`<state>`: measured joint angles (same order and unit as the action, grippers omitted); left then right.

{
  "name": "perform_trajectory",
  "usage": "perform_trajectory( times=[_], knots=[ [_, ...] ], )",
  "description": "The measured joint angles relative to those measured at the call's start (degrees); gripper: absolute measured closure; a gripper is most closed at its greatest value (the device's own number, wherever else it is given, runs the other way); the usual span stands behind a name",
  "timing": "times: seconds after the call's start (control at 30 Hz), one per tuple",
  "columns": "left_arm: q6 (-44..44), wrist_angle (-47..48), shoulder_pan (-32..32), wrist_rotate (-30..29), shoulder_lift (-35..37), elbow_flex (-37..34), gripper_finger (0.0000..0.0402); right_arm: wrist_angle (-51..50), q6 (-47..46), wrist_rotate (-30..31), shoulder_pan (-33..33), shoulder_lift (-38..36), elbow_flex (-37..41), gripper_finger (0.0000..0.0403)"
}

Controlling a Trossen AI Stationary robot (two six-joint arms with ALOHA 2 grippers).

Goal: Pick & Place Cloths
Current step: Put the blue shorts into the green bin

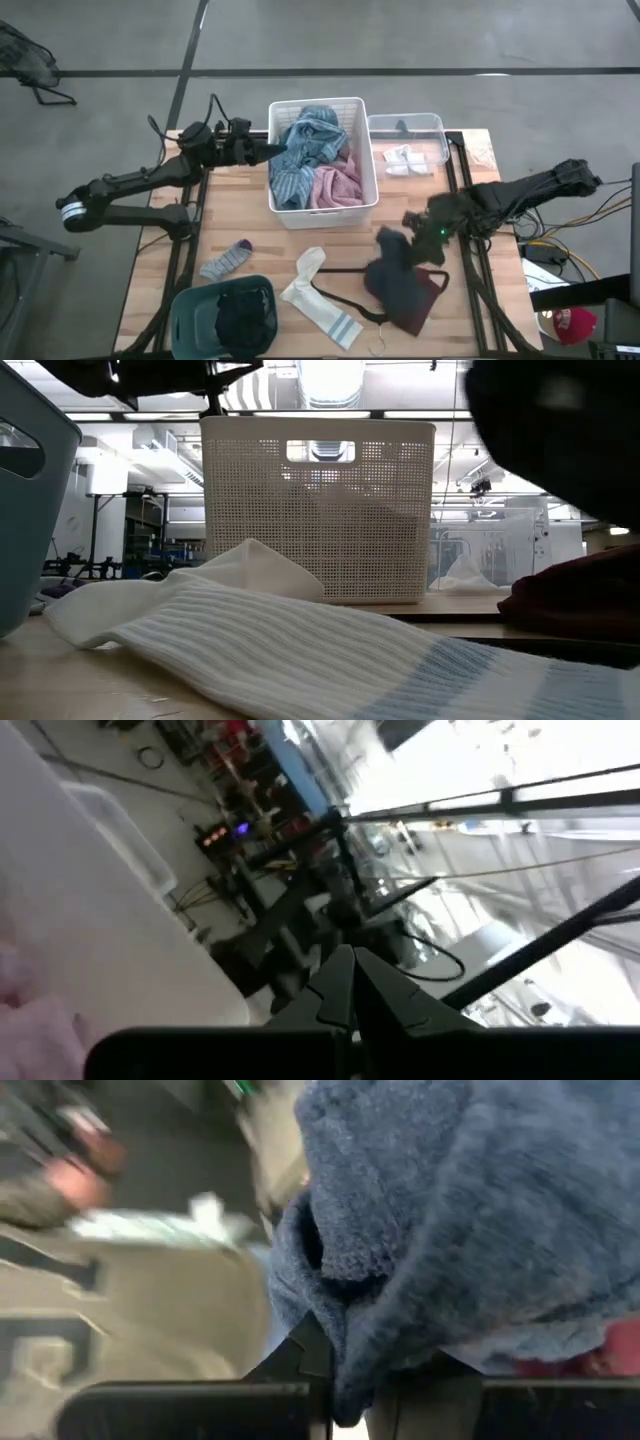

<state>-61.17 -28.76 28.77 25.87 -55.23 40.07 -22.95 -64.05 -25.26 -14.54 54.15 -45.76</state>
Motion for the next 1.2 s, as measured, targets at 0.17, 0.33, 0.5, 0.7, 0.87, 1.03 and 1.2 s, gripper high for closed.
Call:
perform_trajectory(
  times=[0.17, 0.33, 0.5, 0.7, 0.87, 1.03, 1.2],
  knots=[
    [-0.12, -8.84, -1.7, -0.1, -0.03, 1.13, 0.039, 13.55, -2.86, 0.16, 6.53, -1.22, -0.08, 0.0384],
    [5.26, -9.65, -3.91, -1.68, -0.14, 5.8, 0.039, 19.25, -2.54, 0.11, 10.99, -0.61, -3.41, 0.0384],
    [9.09, -5.52, -6.0, -3.25, -1.53, 11.57, 0.036, 18.93, -0.63, 1.66, 13.83, 2.76, -10.55, 0.0384],
    [16.62, -3.47, -9.17, -5.66, -5.02, 18.06, 0.0274, 18.88, 8.03, 5.38, 16.27, 10.13, -24.06, 0.0383],
    [17.73, -2.75, -10.87, -5.86, -8.44, 21.74, 0.0218, 16.71, 20.99, 12.04, 17.3, 16.5, -36.66, 0.0383],
    [20.23, -2.72, -12.55, -5.18, -11.09, 24.44, 0.0201, 10.6, 32.64, 19.77, 17.65, 22.9, -47.75, 0.0383],
    [24.92, -3.1, -14.31, -5.83, -12.78, 25.31, 0.0201, 8.37, 39.5, 28.23, 17.64, 28.87, -55.91, 0.0383]
  ],
)
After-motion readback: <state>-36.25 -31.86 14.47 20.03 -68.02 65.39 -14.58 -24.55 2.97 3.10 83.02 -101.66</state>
